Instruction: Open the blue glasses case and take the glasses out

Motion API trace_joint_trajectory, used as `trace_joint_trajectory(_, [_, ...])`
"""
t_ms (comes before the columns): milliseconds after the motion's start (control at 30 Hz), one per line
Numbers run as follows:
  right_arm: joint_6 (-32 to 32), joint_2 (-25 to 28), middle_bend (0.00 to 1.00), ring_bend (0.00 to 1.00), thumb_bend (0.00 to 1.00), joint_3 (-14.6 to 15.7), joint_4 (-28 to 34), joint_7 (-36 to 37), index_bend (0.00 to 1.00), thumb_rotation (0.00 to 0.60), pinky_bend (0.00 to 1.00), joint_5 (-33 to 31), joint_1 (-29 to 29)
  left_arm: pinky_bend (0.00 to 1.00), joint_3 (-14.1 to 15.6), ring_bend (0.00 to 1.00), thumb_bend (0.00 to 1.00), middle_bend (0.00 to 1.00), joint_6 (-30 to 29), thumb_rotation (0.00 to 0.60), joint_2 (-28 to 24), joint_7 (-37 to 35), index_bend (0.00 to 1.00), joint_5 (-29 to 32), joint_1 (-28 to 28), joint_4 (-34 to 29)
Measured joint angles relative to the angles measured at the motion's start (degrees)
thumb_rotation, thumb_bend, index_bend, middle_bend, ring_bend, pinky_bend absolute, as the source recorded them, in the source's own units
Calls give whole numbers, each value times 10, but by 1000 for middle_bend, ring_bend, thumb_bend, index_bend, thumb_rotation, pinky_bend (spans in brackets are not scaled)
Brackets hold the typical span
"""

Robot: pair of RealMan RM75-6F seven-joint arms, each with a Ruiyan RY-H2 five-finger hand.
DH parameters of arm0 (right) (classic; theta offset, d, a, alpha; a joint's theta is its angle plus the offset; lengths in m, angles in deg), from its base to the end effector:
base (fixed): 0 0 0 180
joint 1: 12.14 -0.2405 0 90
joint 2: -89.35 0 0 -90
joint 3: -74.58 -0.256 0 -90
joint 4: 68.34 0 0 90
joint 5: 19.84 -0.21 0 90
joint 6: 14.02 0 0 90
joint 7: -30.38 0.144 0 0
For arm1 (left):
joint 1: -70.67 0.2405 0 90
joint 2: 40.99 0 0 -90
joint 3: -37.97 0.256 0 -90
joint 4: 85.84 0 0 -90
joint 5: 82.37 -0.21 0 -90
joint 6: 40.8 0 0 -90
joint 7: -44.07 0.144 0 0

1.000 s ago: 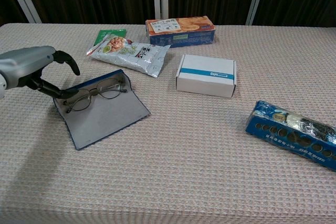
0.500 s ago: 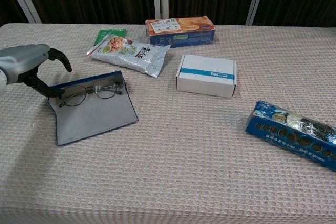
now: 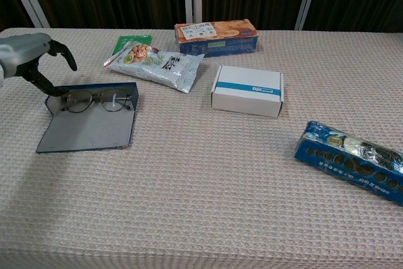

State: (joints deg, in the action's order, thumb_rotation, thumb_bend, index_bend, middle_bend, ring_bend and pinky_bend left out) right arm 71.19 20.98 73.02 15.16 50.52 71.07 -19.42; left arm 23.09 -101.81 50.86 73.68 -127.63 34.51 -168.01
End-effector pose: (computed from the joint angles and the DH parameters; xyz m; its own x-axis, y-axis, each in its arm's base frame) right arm -0.3175 -0.1912 0.1417 0.1455 -0.0393 0.9886 -0.9831 -0.1181 0.1400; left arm -0.2109 0.3456 -0.0049 0.3599 0.2743 0.8918 0.9245 0.0235 -0.3804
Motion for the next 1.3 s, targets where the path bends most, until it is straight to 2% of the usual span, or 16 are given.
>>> trace_joint_trajectory(100, [-1,-1,131,40,306,1,-2,1,83,600,100,0,0,119,3,113,332,143,27,600,-20,-6,357,3,-4,-38])
trace_joint_trajectory(200, [0,-1,131,39,306,1,-3,2,84,600,100,1,1,119,5,113,368,143,39,600,-26,-7,363,9,-14,-46])
trace_joint_trajectory(733, [3,-2,131,40,306,1,-10,11,83,600,100,-2,6,119,5,113,411,143,45,600,16,6,397,62,-55,17])
trace_joint_trajectory(1300, [4,-2,130,40,305,0,-10,10,83,600,101,-3,8,119,12,113,458,143,49,600,14,1,433,76,-64,22])
